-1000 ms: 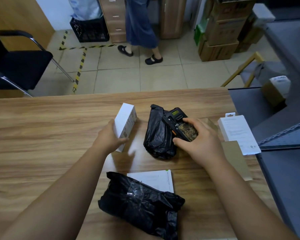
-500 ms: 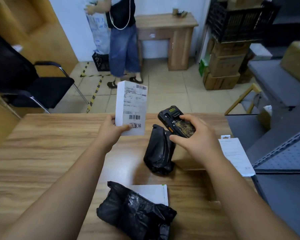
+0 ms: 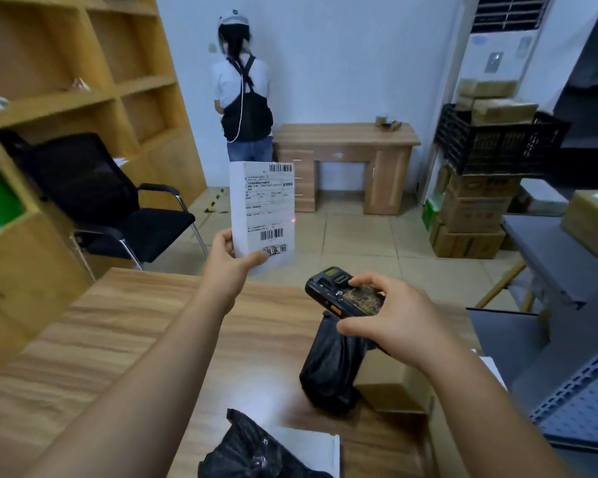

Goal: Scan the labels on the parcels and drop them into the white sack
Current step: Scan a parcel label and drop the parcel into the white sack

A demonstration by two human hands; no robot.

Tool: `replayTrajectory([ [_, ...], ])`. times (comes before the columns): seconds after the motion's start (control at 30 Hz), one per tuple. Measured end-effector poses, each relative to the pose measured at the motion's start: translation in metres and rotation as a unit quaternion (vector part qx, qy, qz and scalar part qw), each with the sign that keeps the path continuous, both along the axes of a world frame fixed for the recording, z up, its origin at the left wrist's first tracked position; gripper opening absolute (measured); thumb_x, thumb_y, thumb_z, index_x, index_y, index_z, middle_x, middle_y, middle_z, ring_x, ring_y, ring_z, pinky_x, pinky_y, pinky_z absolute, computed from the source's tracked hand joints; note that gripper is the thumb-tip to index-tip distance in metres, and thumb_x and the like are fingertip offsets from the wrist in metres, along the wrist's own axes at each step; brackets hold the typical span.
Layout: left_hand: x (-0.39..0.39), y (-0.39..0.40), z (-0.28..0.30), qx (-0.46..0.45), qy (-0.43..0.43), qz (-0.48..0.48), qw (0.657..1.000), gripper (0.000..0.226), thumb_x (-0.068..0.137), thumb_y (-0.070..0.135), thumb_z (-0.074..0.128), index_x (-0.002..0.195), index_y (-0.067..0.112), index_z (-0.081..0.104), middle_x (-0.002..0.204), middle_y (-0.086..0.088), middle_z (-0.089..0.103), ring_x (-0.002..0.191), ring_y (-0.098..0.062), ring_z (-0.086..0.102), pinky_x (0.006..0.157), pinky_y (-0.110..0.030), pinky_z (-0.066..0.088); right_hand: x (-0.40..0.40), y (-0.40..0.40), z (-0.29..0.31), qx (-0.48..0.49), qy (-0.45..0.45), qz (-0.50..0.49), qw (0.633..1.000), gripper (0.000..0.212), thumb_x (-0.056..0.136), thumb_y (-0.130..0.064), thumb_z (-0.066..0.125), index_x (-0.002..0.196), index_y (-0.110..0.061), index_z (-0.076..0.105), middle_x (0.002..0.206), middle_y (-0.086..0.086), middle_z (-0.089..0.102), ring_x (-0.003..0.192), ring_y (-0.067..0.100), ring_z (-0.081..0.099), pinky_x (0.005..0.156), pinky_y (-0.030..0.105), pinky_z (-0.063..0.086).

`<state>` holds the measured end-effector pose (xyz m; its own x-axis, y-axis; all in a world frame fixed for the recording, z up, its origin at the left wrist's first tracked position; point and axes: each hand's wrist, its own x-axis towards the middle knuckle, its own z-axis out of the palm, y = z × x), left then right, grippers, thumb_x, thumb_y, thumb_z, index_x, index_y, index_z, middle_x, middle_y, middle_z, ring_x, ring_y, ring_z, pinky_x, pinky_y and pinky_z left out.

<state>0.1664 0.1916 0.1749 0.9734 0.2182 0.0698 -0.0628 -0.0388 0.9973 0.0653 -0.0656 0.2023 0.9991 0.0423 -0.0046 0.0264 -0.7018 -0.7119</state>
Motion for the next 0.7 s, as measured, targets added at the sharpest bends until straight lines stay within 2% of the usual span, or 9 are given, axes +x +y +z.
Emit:
replayTrajectory([
  [0.23,-0.006,0.022,0.005,-0.004,-0.015,0.016,1.000,0.058,0.079,-0.002,0.076,0.123,0.019,0.045,0.122,-0.003,0.066,0.111,-0.017,0.064,0.093,-0.036,0.053,-0.005,0.020,0.009,-0.024,0.012,0.023,0.999,0.056,0.058,-0.048,0.082,0.107,-0.052,0.056,0.104,-0.012,0.058,0.083,0.004,0.059,0.072,0.031,0.056],
  [0.37,-0.002,0.040,0.011,-0.003,-0.020,0.020,1.000,0.056,0.080,-0.002,0.075,0.122,0.019,0.045,0.122,-0.001,0.065,0.111,-0.016,0.064,0.089,-0.031,0.052,-0.001,0.037,0.015,-0.023,0.004,0.024,0.999,0.065,0.057,-0.050,0.080,0.118,-0.052,0.056,0.105,-0.014,0.058,0.083,0.006,0.061,0.073,0.036,0.059],
  [0.43,0.001,0.051,0.016,-0.001,-0.021,0.026,0.999,0.055,0.081,0.000,0.074,0.123,0.019,0.044,0.122,0.000,0.064,0.111,-0.016,0.063,0.093,-0.035,0.052,0.002,0.046,0.019,-0.021,-0.010,0.018,1.000,0.063,0.060,-0.050,0.080,0.118,-0.053,0.055,0.101,-0.019,0.056,0.081,0.005,0.061,0.071,0.037,0.059],
  [0.57,0.017,0.073,0.029,-0.007,-0.011,0.054,0.998,0.049,0.085,0.015,0.073,0.126,0.014,0.046,0.123,-0.001,0.063,0.108,-0.017,0.062,0.097,-0.041,0.050,0.010,0.067,0.025,0.007,-0.055,-0.025,0.998,0.062,0.063,-0.046,0.083,0.119,-0.051,0.056,0.097,-0.024,0.056,0.080,0.002,0.061,0.066,0.029,0.053],
  [0.63,0.028,0.084,0.034,-0.038,0.005,0.024,0.999,0.054,0.082,0.029,0.078,0.127,0.013,0.052,0.119,0.000,0.068,0.105,-0.018,0.066,0.095,-0.043,0.052,0.015,0.080,0.025,0.019,-0.081,-0.048,0.995,0.064,0.063,-0.047,0.084,0.120,-0.050,0.056,0.100,-0.023,0.056,0.084,0.000,0.059,0.069,0.029,0.053],
  [0.7,0.037,0.093,0.037,-0.044,0.014,-0.036,0.998,0.054,0.082,0.032,0.079,0.127,0.013,0.056,0.117,0.000,0.070,0.103,-0.017,0.069,0.086,-0.034,0.055,0.020,0.094,0.024,0.036,-0.106,-0.071,0.991,0.066,0.063,-0.048,0.084,0.122,-0.048,0.056,0.103,-0.021,0.056,0.088,0.002,0.059,0.073,0.033,0.056],
])
